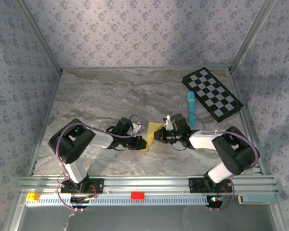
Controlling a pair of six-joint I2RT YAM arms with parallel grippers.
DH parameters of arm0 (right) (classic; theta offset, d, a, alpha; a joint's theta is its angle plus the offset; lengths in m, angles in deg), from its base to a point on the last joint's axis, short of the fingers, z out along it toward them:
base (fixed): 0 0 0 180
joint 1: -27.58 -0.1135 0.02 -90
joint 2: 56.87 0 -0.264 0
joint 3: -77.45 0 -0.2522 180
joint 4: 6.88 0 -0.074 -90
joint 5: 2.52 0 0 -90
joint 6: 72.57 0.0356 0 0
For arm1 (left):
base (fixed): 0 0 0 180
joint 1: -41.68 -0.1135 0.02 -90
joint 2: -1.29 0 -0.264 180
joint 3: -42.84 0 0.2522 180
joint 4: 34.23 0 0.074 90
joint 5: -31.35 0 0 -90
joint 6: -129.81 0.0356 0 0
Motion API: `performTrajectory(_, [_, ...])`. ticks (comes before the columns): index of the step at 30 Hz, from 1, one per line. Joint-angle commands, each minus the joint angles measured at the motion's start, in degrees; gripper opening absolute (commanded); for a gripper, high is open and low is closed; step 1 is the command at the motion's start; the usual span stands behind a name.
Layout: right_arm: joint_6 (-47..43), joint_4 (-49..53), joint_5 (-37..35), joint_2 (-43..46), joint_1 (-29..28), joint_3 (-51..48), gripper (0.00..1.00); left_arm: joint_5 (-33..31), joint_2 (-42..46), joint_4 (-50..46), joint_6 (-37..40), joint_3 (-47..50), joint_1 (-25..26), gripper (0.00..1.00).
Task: Fold a paper plane with a square sheet of paper (pick it up from the middle)
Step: Fold the wing for the fifth time at the center of the table.
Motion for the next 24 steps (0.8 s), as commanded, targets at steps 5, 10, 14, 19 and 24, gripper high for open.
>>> performTrajectory(5, [-0.5,-3.0,2.1,-3.6,0.3,3.8,0.10,-3.4,-2.7,-2.7,-0.2,1.1,-1.1,0.00])
performTrajectory(10, [0.0,-3.4,1.7,-5.3,0.4,4.2,0.10,-3.7,-2.7,-3.0,-1.2,1.2,-1.5,0.00])
performTrajectory(14, [0.1,-4.1,1.4,-6.3,0.4,4.1,0.10,-3.8,-2.7,-3.3,-1.9,1.3,-1.6,0.00])
performTrajectory(19, [0.4,-5.1,1.4,-7.3,0.8,4.4,0.10,-3.6,-2.8,-3.9,-1.9,1.1,-1.6,0.00])
performTrajectory(24, [0.6,-5.4,1.4,-8.2,1.2,4.6,0.10,-3.7,-3.0,-4.5,-1.9,1.0,-1.7,0.00])
